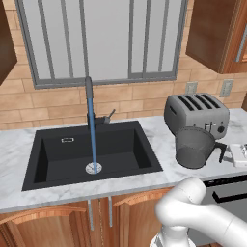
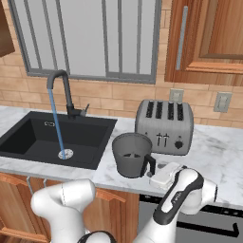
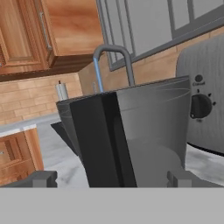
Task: Turn on the sink faucet and place the jug under the water for a few seconds to fill it up.
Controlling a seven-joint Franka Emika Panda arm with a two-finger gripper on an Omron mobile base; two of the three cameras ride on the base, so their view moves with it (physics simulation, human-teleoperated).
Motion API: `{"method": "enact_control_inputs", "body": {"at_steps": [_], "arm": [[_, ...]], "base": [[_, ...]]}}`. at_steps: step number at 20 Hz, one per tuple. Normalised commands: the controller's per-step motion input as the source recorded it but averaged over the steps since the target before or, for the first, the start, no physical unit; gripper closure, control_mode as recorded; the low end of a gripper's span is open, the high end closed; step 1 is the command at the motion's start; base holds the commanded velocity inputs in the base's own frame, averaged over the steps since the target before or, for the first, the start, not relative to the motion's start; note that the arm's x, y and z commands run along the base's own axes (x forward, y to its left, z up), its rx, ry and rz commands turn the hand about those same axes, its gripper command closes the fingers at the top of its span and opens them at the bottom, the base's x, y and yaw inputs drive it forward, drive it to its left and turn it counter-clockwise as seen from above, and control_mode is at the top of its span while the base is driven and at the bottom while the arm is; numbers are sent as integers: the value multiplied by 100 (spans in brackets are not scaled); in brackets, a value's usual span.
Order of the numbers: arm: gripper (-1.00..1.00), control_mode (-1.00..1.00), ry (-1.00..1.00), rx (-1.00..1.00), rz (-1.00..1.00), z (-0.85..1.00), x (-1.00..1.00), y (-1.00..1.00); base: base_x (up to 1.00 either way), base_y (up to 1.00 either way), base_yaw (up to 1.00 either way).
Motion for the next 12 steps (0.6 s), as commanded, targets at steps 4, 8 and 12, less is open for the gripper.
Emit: {"method": "enact_control_inputs", "body": {"at_steps": [4,8,12], "arm": [[-100,-100,0,0,0,0,0,7],[-100,-100,0,0,0,0,0,1],[-100,-100,0,0,0,0,0,1]], "base": [[0,0,0],[0,0,0],[0,0,0]]}}
